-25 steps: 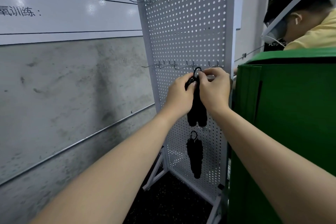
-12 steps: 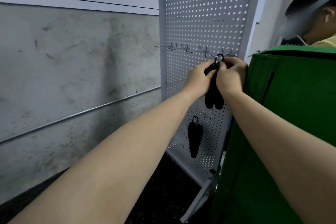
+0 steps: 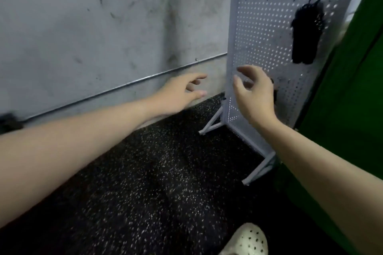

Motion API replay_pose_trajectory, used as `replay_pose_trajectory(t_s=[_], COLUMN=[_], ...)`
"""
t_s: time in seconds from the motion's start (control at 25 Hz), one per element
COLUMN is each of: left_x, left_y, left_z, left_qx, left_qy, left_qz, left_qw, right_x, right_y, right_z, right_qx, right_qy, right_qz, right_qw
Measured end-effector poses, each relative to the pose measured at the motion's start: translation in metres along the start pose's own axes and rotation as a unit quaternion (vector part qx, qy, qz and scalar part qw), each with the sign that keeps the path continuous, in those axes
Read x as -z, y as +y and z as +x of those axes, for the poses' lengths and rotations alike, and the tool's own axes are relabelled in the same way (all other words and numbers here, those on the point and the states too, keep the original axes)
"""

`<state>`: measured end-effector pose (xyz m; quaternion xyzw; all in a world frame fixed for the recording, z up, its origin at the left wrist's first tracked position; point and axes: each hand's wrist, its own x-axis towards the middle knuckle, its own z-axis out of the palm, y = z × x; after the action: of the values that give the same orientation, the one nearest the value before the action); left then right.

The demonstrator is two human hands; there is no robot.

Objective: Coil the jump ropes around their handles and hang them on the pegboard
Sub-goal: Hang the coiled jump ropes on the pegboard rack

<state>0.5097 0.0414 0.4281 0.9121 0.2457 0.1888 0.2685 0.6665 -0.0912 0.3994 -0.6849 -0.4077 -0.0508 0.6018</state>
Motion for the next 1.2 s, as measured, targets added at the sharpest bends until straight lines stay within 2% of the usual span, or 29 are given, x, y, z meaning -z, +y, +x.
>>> replay_pose_trajectory(t_s=[0.16,0.28,0.44,0.6,0.68,0.8,0.92,1.0,1.2], left_x=[0.001,-0.015,-0.055,-0.095,-0.108,-0.12,-0.128,-0.129,-0.118], left_y=[-0.079,-0.133,-0.186,-0.215,-0.227,-0.245,-0.252,-0.249,-0.246], left_z=[-0.121,-0.214,-0.32,-0.392,-0.42,-0.455,-0.478,-0.483,-0.483], left_qx=[0.111,0.204,0.293,0.332,0.351,0.401,0.423,0.425,0.376], left_qy=[-0.033,-0.043,-0.09,-0.12,-0.11,-0.104,-0.173,-0.189,-0.153], left_qz=[0.007,-0.001,-0.036,-0.087,-0.091,-0.098,-0.098,-0.115,-0.173], left_qw=[0.993,0.978,0.951,0.932,0.925,0.905,0.884,0.878,0.897], right_x=[-0.078,-0.122,-0.154,-0.168,-0.168,-0.17,-0.175,-0.177,-0.169], right_y=[-0.005,-0.005,0.013,0.024,0.024,0.024,0.025,0.026,0.028], right_z=[-0.12,-0.219,-0.326,-0.403,-0.436,-0.473,-0.491,-0.496,-0.489], right_qx=[0.012,0.007,-0.007,-0.038,-0.058,-0.041,-0.038,-0.061,-0.143], right_qy=[-0.136,-0.272,-0.397,-0.517,-0.58,-0.664,-0.694,-0.688,-0.669], right_qz=[0.058,0.074,0.055,0.03,-0.003,-0.065,-0.118,-0.115,-0.004], right_qw=[0.989,0.959,0.916,0.855,0.813,0.744,0.709,0.714,0.73])
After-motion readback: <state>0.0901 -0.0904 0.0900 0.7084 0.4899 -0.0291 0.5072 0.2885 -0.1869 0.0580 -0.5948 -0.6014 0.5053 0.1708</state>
